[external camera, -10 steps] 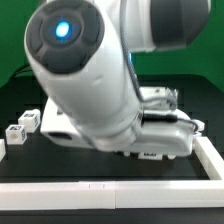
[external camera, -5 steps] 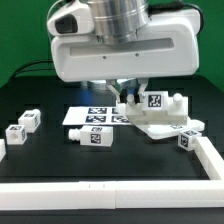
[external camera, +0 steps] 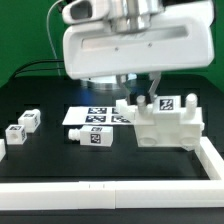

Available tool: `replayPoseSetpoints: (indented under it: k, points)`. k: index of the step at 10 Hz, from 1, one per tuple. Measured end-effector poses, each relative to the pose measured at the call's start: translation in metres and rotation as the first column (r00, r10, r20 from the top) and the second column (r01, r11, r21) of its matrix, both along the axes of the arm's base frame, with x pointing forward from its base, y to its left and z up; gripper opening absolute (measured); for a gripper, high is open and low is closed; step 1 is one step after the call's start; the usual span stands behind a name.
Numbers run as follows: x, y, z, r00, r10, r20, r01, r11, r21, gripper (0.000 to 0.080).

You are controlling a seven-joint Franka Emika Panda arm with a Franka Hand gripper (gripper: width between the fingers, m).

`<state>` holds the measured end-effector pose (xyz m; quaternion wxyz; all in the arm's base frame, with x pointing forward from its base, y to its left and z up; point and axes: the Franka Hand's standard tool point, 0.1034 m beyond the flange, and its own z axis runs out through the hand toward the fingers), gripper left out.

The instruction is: Assemble chair

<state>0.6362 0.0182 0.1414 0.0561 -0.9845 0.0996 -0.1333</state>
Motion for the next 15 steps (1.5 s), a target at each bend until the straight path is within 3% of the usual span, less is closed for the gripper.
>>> replayPoseSetpoints:
  k: [1, 2, 5, 8, 10, 13, 15]
  points:
    - [0.004, -0.006, 0.003, 0.993, 0.035, 0.114, -0.03, 0.999, -0.043, 0.0117]
    - [-0.008, -0.006, -0.005, 0.975, 0.026, 0.219, -0.009, 0.997, -0.077, 0.0117]
    - [-0.011, -0.005, -0.012, 0.952, 0.032, 0.306, 0.0, 0.994, -0.106, 0.0117]
    - [-0.006, 0.026, -0.009, 0.914, 0.08, 0.397, -0.032, 0.992, -0.126, 0.0117]
    - [-0.009, 0.026, -0.018, 0.928, 0.089, 0.361, -0.046, 0.991, -0.128, 0.0118]
    - [-0.01, 0.026, -0.021, 0.93, 0.091, 0.357, -0.048, 0.991, -0.129, 0.0118]
    - [-0.008, 0.028, -0.032, 0.929, 0.099, 0.356, -0.054, 0.989, -0.135, 0.0118]
